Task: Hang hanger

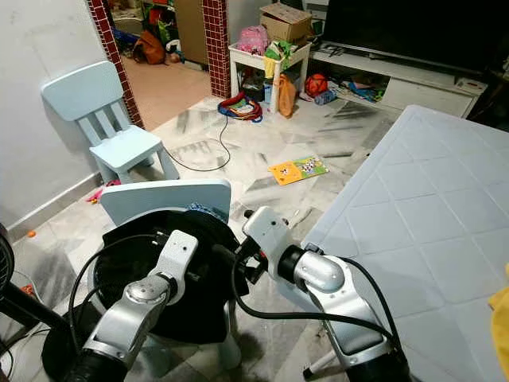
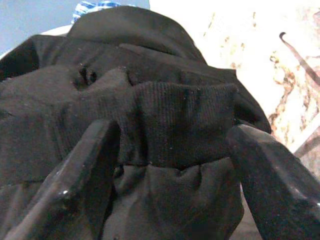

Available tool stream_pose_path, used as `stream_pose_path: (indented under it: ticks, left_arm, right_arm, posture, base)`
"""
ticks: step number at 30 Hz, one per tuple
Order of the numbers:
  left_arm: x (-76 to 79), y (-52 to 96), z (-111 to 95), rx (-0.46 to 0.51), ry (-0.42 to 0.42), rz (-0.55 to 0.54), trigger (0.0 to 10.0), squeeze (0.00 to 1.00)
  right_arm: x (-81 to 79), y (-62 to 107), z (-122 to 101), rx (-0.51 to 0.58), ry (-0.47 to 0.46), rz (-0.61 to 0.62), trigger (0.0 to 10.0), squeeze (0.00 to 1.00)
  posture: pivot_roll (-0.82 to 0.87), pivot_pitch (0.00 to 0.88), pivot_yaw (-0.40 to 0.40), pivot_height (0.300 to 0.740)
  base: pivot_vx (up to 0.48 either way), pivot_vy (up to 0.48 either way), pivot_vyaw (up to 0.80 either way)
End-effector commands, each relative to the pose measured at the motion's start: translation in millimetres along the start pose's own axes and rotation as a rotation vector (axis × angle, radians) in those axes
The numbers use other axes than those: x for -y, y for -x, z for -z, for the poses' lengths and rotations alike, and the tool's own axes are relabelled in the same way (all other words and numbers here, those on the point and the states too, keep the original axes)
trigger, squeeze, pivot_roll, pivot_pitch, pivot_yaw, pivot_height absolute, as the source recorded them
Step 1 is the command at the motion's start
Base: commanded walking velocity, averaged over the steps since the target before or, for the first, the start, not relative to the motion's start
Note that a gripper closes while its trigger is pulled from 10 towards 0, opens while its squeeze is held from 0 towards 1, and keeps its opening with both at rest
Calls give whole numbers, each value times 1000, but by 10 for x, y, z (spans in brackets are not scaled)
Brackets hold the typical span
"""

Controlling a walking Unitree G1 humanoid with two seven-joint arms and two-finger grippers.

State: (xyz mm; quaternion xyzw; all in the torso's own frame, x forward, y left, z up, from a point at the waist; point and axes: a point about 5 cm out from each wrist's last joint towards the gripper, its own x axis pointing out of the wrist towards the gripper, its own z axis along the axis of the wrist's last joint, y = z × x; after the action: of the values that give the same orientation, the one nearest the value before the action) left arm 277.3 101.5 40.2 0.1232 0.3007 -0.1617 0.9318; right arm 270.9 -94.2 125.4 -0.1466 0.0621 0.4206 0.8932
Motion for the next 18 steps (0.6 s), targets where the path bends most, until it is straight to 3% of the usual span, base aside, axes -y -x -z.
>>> stream_pose_path:
  ticks: [1,10,11,16,18]
  left_arm:
    - [15,-24,-3,-3,0,16,10000,1000]
    - [58,-107,19,-42,-4,55,10000,1000]
    - [68,-116,26,-47,-5,70,10000,0]
    - [83,-154,51,-52,9,98,10000,0]
    - [91,-163,55,-54,9,107,4784,0]
  right_arm:
    - [-3,-8,-9,1,13,-8,10000,0]
    - [-28,-7,0,-2,13,-15,10000,0]
    - [-33,-5,0,-3,11,-17,10000,0]
    - [-43,17,24,-17,7,-38,10000,0]
    - [-40,20,31,-22,8,-40,10000,0]
  posture:
    - [-153,0,14,740]
    - [-158,0,18,740]
    - [-159,0,20,740]
    - [-162,0,20,740]
    - [-162,0,20,740]
  base:
    - [0,0,0]
    - [0,0,0]
    - [0,0,0]
    - [0,0,0]
    - [0,0,0]
